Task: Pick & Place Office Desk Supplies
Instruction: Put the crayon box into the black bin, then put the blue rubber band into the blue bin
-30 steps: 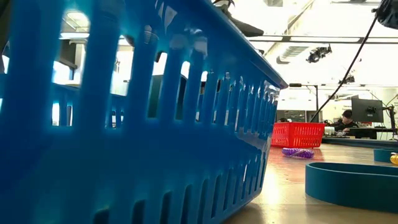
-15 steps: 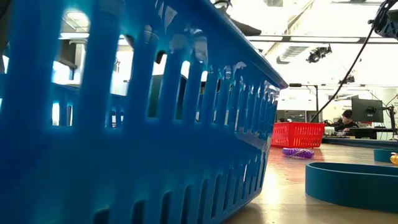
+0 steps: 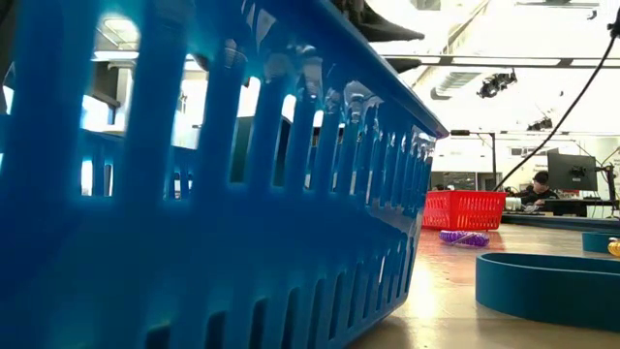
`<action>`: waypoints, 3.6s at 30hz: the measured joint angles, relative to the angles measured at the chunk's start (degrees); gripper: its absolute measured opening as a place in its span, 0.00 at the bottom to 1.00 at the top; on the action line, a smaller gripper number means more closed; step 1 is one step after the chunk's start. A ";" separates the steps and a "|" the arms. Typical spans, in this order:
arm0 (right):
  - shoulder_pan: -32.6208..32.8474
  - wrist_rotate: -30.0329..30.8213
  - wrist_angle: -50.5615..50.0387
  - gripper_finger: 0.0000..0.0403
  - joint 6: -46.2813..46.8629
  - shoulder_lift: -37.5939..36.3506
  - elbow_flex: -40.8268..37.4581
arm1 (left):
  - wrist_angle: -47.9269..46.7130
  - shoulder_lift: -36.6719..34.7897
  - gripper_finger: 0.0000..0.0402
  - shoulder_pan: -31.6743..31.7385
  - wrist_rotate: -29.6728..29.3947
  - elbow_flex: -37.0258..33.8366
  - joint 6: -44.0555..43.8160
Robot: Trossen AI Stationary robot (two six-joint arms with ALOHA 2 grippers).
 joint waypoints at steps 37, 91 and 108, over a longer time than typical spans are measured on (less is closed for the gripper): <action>-14.66 -16.50 1.63 0.32 -30.17 24.13 -0.07 | 1.50 0.04 0.34 -7.92 -12.12 0.00 1.93; -32.94 13.51 -6.35 0.23 17.50 37.14 13.97 | -71.66 -26.77 0.34 -15.10 -18.71 -0.04 18.71; -31.25 10.16 -1.07 0.26 21.90 40.43 13.18 | -69.33 -25.88 0.34 -22.64 -16.11 -0.07 21.50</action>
